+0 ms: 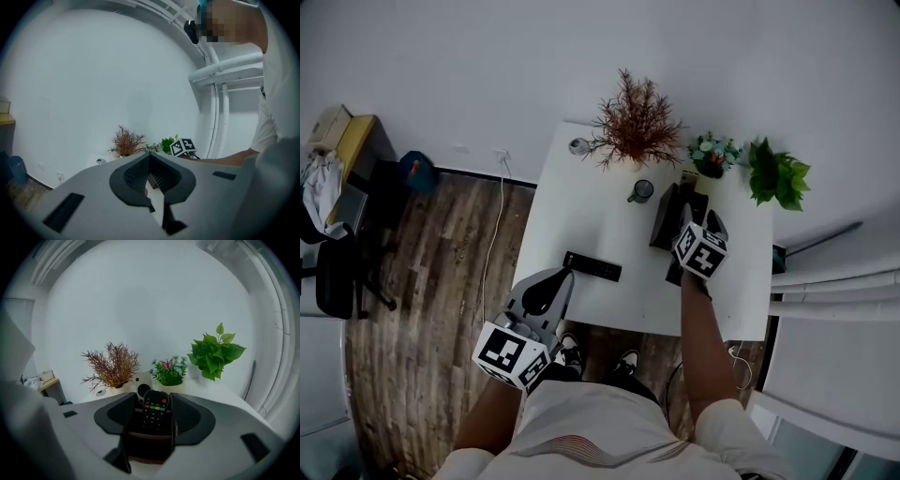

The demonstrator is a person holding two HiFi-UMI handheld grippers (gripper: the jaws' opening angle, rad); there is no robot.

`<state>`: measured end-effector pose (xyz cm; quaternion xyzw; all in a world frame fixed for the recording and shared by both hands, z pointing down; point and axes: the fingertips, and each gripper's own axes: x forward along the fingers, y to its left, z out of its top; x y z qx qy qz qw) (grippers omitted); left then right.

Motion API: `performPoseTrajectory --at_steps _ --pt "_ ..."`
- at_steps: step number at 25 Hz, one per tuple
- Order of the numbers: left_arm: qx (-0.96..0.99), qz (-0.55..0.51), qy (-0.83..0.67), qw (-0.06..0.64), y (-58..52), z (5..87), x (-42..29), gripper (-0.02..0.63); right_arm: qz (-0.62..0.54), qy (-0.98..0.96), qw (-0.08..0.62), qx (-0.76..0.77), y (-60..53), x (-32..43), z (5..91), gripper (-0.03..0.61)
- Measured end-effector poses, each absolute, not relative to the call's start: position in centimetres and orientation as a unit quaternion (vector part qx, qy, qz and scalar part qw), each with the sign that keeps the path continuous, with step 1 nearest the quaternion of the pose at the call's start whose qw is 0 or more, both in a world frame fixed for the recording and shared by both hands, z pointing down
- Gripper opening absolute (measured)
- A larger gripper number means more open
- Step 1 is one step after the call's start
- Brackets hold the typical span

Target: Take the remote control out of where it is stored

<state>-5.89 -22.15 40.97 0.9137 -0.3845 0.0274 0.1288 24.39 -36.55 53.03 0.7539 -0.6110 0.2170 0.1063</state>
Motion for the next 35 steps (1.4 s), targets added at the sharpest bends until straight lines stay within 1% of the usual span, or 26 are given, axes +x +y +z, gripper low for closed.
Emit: performPoseTrajectory --at_steps 10,16,25,29,32,35 --pt "0.912 0.037 -0.384 0.138 -23.2 42.3 -6.5 0.009 0.253 -0.569 0.132 0.771 -38.1 25.5 55.6 0.233" --pt "0.909 0.035 -0.39 0.141 -23.2 42.5 -6.9 0.009 0.23 -0.58 0.128 0.771 -38.2 24.9 55.2 0.211" --pt "0.909 0.03 -0.394 0.131 -22.5 41.5 -6.8 0.009 0.119 -0.642 0.09 0.752 -36.5 23.7 47.5 0.207" --pt "0.91 0.023 -0.394 0.125 -21.9 40.9 -6.6 0.009 0.081 -0.675 0.084 0.729 -35.0 22.7 43.9 0.207" --pt "0.91 0.019 -0.397 0.122 -21.5 40.5 -6.7 0.009 0.061 -0.707 0.099 0.698 -33.4 21.5 42.0 0.207" --pt "0.907 0.015 -0.403 0.121 -21.1 40.4 -7.0 0.009 0.042 -0.748 0.141 0.648 -31.3 19.4 41.5 0.206"
